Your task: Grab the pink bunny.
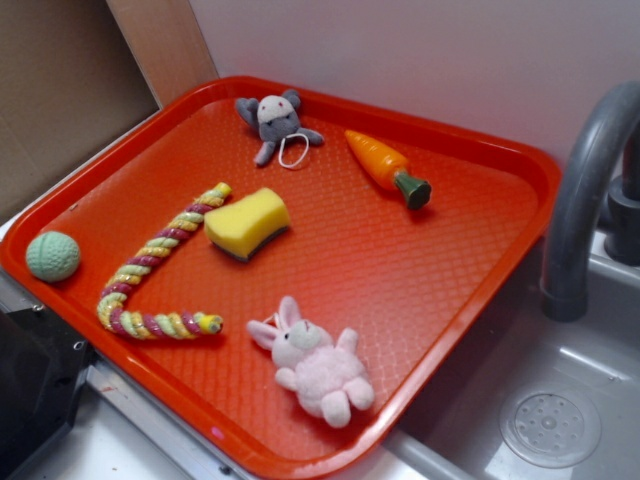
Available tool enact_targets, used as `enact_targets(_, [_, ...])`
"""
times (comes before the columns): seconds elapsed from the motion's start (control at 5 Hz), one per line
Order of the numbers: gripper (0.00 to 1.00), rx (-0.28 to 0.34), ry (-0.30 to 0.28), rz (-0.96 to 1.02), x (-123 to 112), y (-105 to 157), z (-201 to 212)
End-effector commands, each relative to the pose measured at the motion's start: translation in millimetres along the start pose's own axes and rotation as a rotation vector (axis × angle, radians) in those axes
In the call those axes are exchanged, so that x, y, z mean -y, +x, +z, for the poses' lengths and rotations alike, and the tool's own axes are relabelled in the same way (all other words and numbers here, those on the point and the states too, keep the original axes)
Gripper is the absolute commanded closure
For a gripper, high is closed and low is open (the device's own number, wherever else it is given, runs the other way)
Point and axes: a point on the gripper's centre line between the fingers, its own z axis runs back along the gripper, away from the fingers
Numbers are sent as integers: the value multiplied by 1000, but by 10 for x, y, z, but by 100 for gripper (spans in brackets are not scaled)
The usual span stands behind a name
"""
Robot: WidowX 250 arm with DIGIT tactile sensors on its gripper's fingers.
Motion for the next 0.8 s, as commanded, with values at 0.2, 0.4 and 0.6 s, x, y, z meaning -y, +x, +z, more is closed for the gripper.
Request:
enact_targets(0.2, [0,11,-27,-249,234,230,-29])
enact_targets(0.4, [0,-7,-2,-504,567,418,-87])
enact_targets(0.6, [0,-63,0,-756,956,453,-266])
